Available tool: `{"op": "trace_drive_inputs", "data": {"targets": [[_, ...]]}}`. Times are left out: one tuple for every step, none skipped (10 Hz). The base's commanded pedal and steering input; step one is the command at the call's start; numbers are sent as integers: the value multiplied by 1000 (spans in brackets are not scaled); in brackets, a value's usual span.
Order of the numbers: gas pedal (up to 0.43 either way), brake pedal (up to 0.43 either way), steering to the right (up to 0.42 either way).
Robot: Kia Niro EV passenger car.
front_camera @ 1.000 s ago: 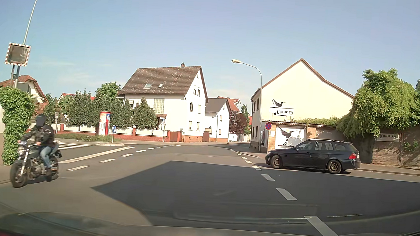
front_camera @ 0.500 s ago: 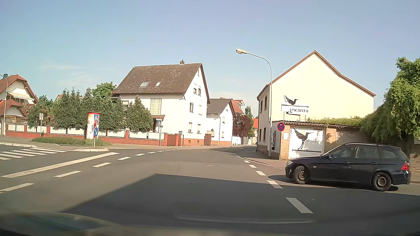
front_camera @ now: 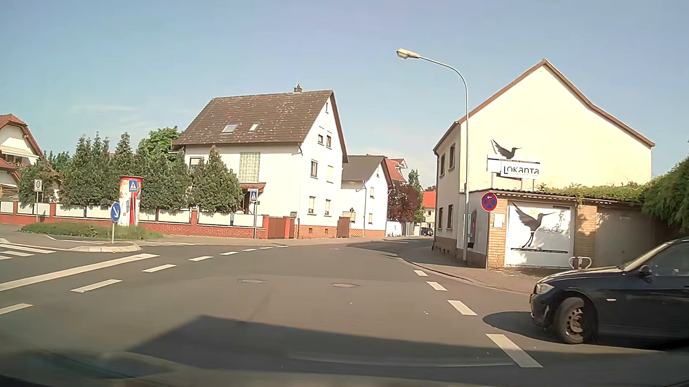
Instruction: Follow the waypoints while adhering to traffic rules and regulations
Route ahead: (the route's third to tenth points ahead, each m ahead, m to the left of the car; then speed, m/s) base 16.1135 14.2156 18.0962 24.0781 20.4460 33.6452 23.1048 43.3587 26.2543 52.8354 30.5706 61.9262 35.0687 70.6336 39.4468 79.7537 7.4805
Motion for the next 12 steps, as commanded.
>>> {"op": "trace_drive_inputs", "data": {"targets": [[0, 207, -12], [0, 213, -12], [0, 226, -13], [0, 226, -17], [0, 244, -30], [0, 250, -49], [0, 250, -65], [0, 250, -89], [0, 250, -113], [0, 250, -135], [0, 244, -161], [0, 244, -185]]}}
